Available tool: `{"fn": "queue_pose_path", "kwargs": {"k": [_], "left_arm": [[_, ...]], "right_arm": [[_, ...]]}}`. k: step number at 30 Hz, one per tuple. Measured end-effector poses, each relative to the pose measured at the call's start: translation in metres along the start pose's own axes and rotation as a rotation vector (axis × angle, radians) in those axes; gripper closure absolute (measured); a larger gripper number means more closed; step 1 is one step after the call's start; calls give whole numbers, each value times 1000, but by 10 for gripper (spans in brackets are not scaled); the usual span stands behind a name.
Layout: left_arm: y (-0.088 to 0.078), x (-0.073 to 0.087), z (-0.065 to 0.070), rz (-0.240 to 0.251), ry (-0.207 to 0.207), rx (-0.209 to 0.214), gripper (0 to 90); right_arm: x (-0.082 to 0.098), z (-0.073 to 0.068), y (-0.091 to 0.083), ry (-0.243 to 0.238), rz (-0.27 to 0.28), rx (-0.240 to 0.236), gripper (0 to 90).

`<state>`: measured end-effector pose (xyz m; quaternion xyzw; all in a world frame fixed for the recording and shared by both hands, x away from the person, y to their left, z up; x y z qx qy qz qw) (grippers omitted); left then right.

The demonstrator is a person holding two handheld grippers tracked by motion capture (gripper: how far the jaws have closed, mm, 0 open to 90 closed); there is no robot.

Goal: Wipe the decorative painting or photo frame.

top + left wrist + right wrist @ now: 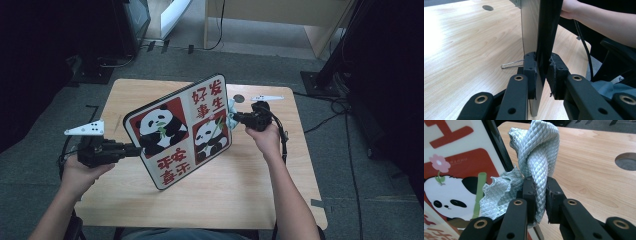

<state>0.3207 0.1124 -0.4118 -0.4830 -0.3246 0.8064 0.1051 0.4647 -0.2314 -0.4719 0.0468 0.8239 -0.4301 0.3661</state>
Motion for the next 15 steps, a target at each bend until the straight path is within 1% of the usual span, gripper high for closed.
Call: {"fn": "queue_pose_path", "kwargs": {"k": [5, 7, 9, 11, 14, 15], "left_arm": [[0, 0, 0, 0, 0, -1, 789], [0, 0, 0, -1, 1, -2, 789], [0, 0, 0, -1, 1, -2, 789], [0, 0, 0, -2, 2, -2, 789], [1, 0, 0, 1, 4, -4, 788], [1, 0, 0, 2, 2, -4, 788]], "right_arm": [[7, 2, 3, 0, 25, 12, 810], [10, 3, 4, 13, 28, 10, 809], [13, 3, 5, 12, 38, 17, 809], [15, 4, 6, 9, 42, 22, 809], [20, 5, 8, 16, 35, 31, 809], [21, 5, 9, 7, 42, 37, 809]]}}
Point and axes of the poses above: each handheld gripper's, and its own axes: y roughly forward along the jaws, x roughly out of its underside, z roughly to its right, the point moved 9 cm from there along y, roughly forward along the jaws, and after that the axes turned 12 degrees about -z, right-handed, at the moved point
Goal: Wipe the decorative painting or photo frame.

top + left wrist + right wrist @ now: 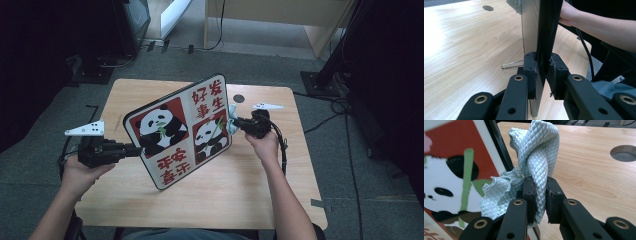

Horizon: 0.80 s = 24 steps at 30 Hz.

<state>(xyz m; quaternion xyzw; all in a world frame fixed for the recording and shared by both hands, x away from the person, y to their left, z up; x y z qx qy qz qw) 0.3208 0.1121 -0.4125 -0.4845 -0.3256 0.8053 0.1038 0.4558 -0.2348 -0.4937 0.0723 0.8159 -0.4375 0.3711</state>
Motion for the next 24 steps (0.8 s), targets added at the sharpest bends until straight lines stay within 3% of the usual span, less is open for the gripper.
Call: {"fn": "queue_pose_path", "kwargs": {"k": [14, 24], "left_arm": [[1, 0, 1, -3, 0, -4, 788], [1, 0, 1, -6, 2, -9, 788]], "right_arm": [[24, 7, 9, 34, -16, 22, 809], [41, 11, 16, 24, -45, 56, 809]]}}
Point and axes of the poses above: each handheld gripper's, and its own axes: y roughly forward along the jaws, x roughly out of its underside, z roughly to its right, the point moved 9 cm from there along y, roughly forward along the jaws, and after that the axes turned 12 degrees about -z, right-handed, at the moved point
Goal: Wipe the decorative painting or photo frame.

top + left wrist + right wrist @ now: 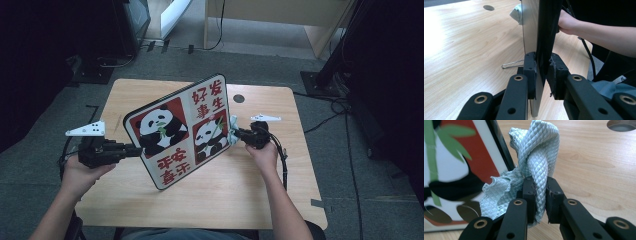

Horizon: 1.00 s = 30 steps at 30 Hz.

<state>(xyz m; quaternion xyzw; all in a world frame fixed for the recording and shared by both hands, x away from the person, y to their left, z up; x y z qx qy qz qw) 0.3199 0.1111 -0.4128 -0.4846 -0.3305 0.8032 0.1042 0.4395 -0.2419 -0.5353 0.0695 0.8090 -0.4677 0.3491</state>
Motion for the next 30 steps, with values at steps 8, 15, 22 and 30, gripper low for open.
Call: {"fn": "queue_pose_path", "kwargs": {"k": [8, 15, 22, 30], "left_arm": [[0, 0, 1, -6, -4, 1, 789], [1, 0, 1, -5, -5, 2, 788], [1, 0, 1, -5, -5, 2, 788], [1, 0, 2, -10, -11, -6, 787]], "right_arm": [[14, 3, 7, 3, -33, 28, 808], [20, 4, 10, 24, -13, 40, 808], [28, 5, 15, 58, -42, 49, 809], [35, 5, 18, 61, -52, 61, 809]]}}
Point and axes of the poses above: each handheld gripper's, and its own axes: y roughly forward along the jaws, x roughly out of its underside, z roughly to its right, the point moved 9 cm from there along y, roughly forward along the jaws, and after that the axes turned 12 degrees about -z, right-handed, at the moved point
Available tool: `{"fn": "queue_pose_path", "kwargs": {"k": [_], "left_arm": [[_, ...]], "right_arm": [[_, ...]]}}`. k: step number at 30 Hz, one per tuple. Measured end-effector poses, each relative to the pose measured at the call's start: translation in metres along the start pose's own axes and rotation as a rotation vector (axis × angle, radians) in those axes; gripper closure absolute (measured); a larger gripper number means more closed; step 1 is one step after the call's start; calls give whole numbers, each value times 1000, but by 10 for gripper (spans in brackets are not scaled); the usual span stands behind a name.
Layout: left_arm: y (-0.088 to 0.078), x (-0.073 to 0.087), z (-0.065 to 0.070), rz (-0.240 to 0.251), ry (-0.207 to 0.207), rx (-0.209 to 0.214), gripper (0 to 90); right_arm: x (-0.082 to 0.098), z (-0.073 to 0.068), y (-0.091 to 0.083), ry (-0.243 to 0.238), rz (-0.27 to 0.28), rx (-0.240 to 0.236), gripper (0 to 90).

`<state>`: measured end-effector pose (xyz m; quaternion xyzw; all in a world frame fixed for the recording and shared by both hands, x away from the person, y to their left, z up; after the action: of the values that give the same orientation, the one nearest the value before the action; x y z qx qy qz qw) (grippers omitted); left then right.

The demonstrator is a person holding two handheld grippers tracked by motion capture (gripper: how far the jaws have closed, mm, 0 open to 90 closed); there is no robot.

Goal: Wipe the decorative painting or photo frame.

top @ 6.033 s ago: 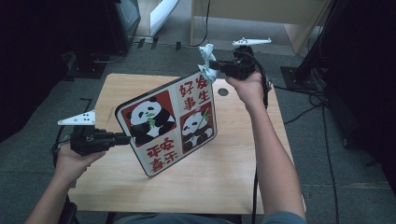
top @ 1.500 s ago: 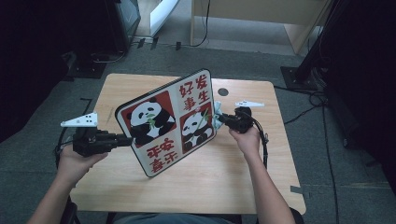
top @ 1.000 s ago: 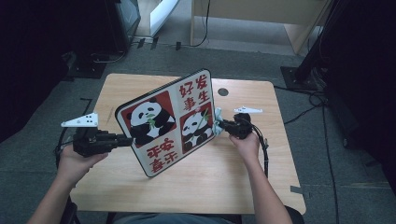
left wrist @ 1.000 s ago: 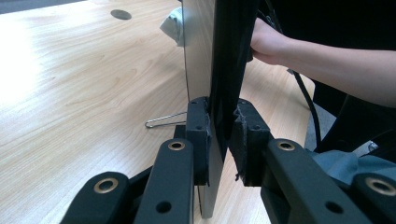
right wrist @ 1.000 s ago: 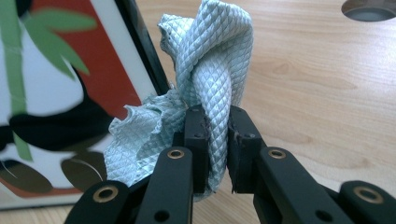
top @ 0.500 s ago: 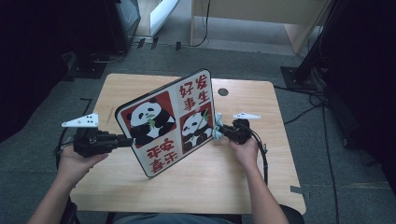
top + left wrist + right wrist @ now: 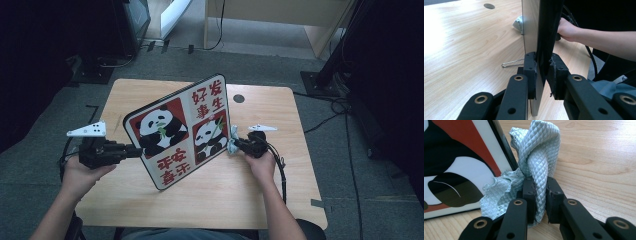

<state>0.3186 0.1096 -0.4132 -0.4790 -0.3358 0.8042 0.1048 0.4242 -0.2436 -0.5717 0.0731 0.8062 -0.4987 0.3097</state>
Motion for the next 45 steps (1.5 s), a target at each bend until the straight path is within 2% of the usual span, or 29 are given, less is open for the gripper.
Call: {"fn": "queue_pose_path", "kwargs": {"k": [6, 9, 19, 23, 27, 36, 45], "left_arm": [[0, 0, 0, 0, -2, 0, 784], [-1, 0, 0, 1, 1, 4, 775], [-7, 1, -2, 16, 0, -14, 619], [-7, 4, -4, -4, -14, -4, 570], [-7, 6, -3, -5, -8, -9, 531], [-11, 15, -5, 8, 5, -28, 454], [-11, 28, -17, -2, 9, -94, 438]], "right_arm": [[-2, 1, -2, -43, -23, 13, 807], [-5, 3, -6, -42, -16, 15, 806], [-16, 8, -22, -47, 42, 31, 802], [-20, 9, -29, -58, 52, 41, 801], [-25, 14, -35, -66, 64, 58, 798], [-33, 37, -54, -37, 103, 108, 798], [-34, 64, -61, -5, 122, 138, 797]]}}
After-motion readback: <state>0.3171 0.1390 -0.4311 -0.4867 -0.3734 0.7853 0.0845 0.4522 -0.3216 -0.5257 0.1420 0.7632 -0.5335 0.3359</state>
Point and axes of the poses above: each handheld gripper's, and its own axes: y roughly forward along the jaws, x roughly out of its underside, z roughly to its right, the point moved 9 cm from there along y, roughly forward along the jaws, and after that the axes turned 12 degrees about -z, right-handed, at the moved point
